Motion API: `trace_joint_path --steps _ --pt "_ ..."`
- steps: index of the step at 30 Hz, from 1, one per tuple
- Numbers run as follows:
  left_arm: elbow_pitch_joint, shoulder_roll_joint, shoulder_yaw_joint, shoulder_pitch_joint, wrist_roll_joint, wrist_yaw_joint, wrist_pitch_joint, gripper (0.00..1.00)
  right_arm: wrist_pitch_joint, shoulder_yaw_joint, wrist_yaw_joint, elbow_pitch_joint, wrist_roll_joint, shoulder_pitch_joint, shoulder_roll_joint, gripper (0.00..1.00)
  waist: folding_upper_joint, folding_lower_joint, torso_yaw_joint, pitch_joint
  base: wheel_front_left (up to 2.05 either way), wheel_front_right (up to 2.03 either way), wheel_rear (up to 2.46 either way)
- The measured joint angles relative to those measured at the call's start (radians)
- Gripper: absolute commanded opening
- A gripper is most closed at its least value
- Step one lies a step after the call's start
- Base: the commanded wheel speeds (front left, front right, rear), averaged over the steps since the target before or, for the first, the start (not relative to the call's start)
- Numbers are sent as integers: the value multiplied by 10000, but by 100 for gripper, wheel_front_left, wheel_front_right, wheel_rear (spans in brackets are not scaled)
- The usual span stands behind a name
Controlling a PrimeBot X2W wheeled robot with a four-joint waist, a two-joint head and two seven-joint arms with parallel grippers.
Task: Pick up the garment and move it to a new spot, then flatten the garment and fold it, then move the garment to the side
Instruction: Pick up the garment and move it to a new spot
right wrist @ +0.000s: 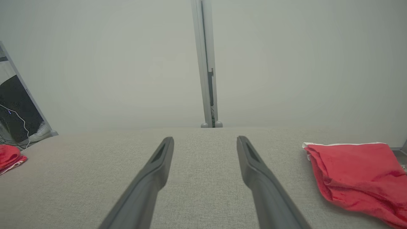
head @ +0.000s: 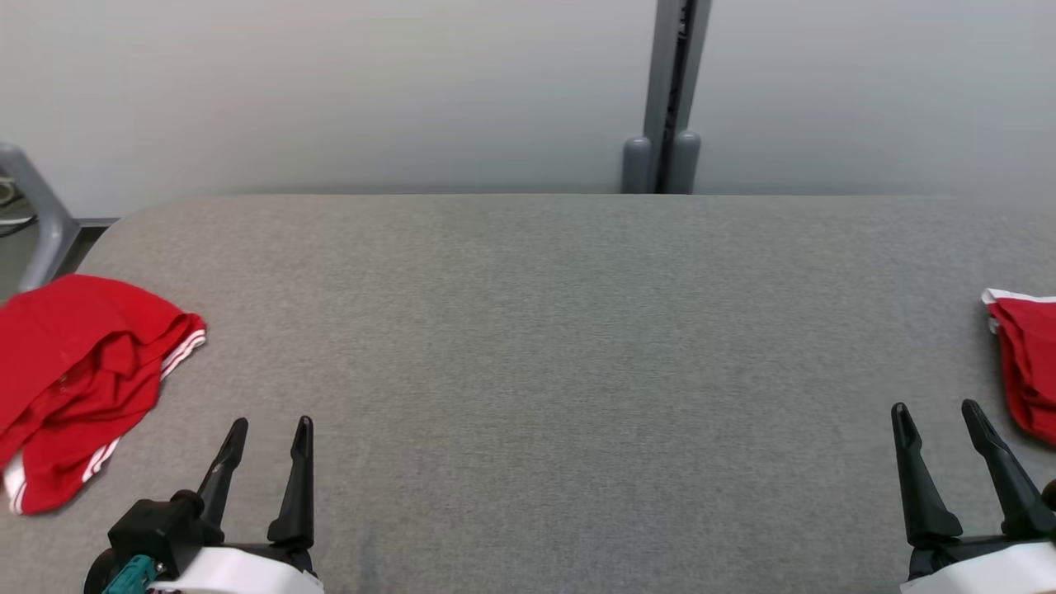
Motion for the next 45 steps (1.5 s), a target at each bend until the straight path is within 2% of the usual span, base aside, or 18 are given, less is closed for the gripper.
trace_joint_path --steps 7,20,26,33,45 --pt "176 -15 140 -155 -25 2 -144 100 119 56 0 -56 52 -1 2 100 0 0 857 -24 0 0 0" --pt "155 -33 274 -164 -119 4 -318 100 169 418 0 -2 219 -58 4 100 0 0 3110 -180 0 0 0" --pt "23 88 343 -121 -151 46 -309 100 146 625 0 159 270 -177 8 100 -1 0 3875 -259 0 0 0" --pt "-52 123 303 -92 -151 65 -303 100 130 629 0 234 288 -184 -10 100 0 0 4151 -308 0 0 0" --pt "-192 215 150 -88 -86 167 -107 100 81 642 0 267 320 -184 -21 100 0 0 4182 -335 0 0 0"
